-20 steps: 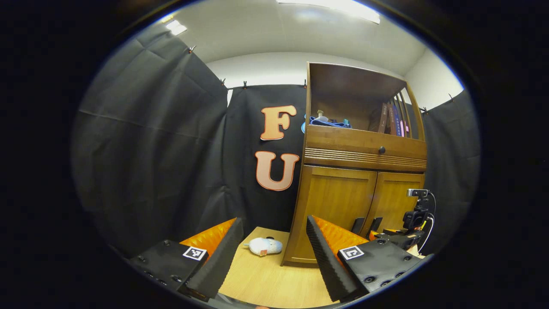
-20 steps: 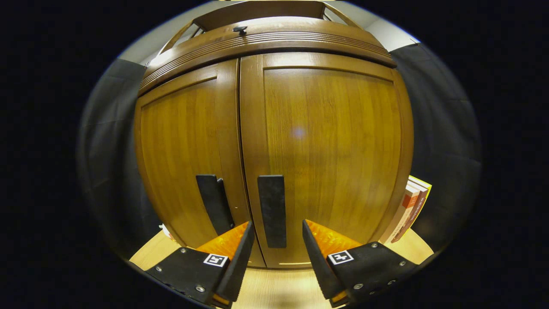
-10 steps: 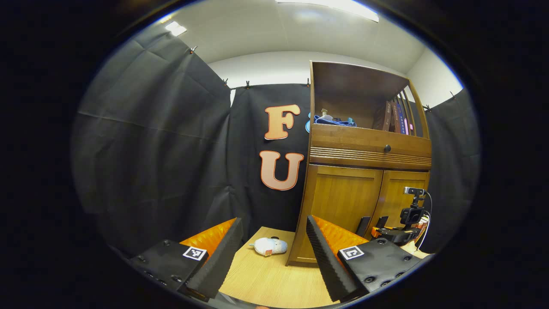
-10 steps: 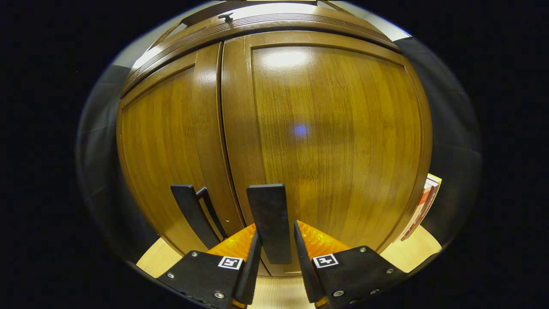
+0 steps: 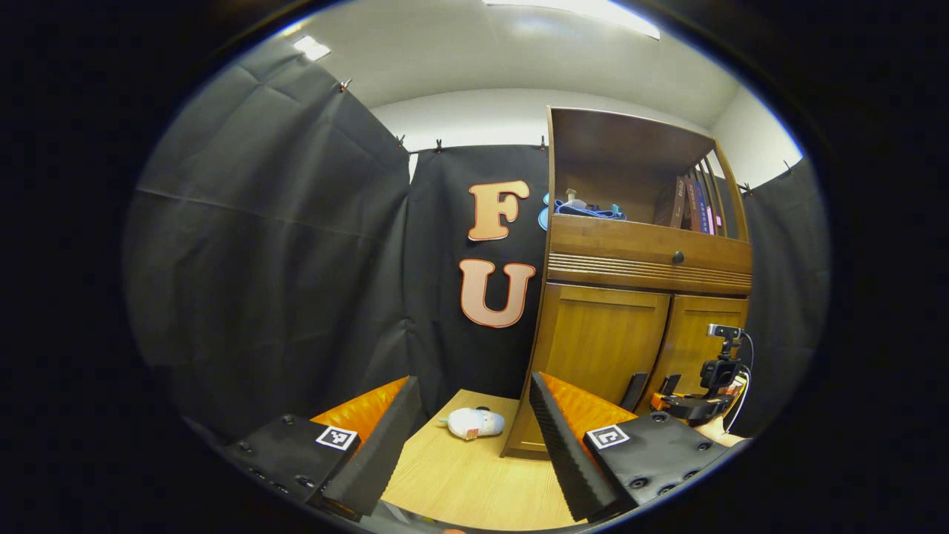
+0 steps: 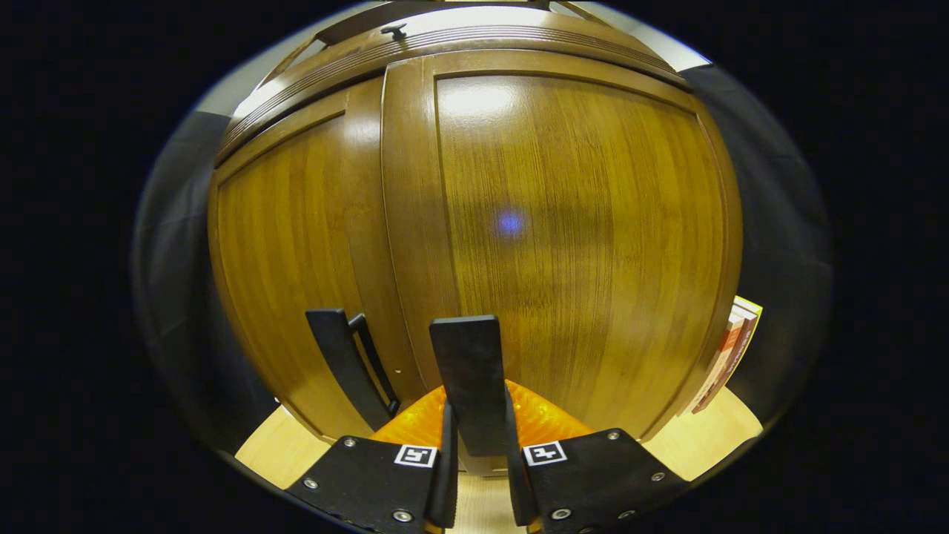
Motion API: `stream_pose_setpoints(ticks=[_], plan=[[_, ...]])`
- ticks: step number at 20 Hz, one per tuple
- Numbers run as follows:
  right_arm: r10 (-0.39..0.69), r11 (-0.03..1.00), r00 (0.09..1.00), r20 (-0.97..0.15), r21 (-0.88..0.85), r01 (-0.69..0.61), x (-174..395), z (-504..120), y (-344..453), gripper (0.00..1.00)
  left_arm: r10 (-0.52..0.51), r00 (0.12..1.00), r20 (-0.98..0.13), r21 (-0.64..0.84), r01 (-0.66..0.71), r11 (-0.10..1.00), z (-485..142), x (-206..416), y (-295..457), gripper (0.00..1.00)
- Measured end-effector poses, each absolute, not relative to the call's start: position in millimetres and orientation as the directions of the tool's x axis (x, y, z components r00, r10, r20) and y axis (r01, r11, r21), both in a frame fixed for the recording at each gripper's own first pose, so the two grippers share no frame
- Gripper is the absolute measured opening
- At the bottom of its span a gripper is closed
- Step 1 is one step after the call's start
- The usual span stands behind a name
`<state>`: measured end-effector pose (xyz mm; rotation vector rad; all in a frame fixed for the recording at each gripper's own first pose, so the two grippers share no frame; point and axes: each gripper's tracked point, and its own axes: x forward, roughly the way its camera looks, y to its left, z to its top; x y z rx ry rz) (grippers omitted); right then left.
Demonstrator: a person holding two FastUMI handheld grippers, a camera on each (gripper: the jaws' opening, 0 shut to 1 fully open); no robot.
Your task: Open the right door of the double-door shoe cabinet with the right hand, and open the left door with the left hand.
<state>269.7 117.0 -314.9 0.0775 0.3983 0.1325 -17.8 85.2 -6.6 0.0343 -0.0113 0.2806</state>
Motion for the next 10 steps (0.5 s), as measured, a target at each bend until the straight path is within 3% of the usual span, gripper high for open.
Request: stream_pose_setpoints(ticks=[4, 10], plan=[[0.084, 0.995, 0.929, -0.360, 0.072, -0.062, 244, -308, 104, 0.28, 0.292, 0.956, 0.025, 0.032, -0.292, 0.956, -7, -35, 96, 0.96], [0.096, 0.994, 0.931, -0.351, 0.088, -0.069, 203, -299, 85, 0.27, 0.279, 0.960, 0.036, 0.035, -0.280, 0.959, -3, -36, 90, 0.94]])
